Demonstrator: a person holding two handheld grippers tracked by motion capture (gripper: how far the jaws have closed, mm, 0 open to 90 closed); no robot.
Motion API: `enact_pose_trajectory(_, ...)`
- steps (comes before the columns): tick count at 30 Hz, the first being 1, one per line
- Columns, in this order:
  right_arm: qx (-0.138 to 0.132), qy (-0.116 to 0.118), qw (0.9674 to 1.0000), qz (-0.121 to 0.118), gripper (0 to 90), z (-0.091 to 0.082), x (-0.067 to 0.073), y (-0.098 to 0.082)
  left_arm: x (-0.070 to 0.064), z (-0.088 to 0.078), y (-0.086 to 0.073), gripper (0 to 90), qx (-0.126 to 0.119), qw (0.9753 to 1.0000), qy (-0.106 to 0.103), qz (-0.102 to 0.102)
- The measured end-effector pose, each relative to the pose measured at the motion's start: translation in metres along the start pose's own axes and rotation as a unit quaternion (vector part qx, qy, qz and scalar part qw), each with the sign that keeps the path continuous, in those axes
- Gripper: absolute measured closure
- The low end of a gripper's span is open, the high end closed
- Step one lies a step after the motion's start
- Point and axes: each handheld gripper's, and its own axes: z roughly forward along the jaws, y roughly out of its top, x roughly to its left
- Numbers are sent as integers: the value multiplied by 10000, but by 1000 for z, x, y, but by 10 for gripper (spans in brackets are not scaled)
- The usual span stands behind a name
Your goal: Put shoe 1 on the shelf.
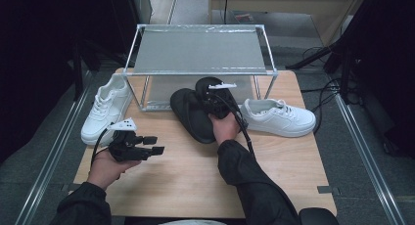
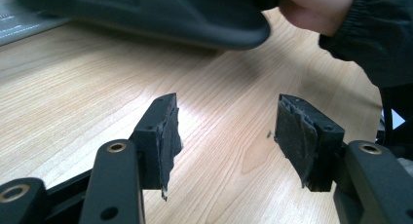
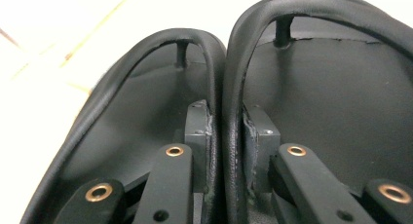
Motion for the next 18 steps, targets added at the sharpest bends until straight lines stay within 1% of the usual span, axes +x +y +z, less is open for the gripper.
enact_pose_trajectory(2,-16,-122,9999,-55,766,6,2,0,0,0,0,420,-5,10000,2,-30)
enact_pose_trajectory(5,26,-190,9998,65,766,13,2,3,1,0,0,420,-20,10000,-16,-52)
enact_pose_trajectory(6,23,-191,9997,145,765,15,2,3,1,1,0,420,-17,10000,-25,-48)
enact_pose_trajectory(9,35,-216,9995,236,755,20,2,2,1,0,0,420,-14,10000,-18,-29)
enact_pose_trajectory(10,31,-206,9996,205,751,21,1,2,1,0,0,421,-19,10000,-15,-43)
enact_pose_trajectory(12,133,-128,9994,287,745,22,0,1,1,0,0,431,-25,10000,-29,-64)
enact_pose_trajectory(14,129,-99,9995,286,728,22,-1,0,2,0,0,432,-19,10000,-32,-74)
enact_pose_trajectory(17,93,-88,9997,200,660,22,1,0,1,1,0,431,-12,10000,-29,-44)
enact_pose_trajectory(18,91,-52,9997,221,630,23,1,0,2,1,1,430,-20,10000,-31,-24)
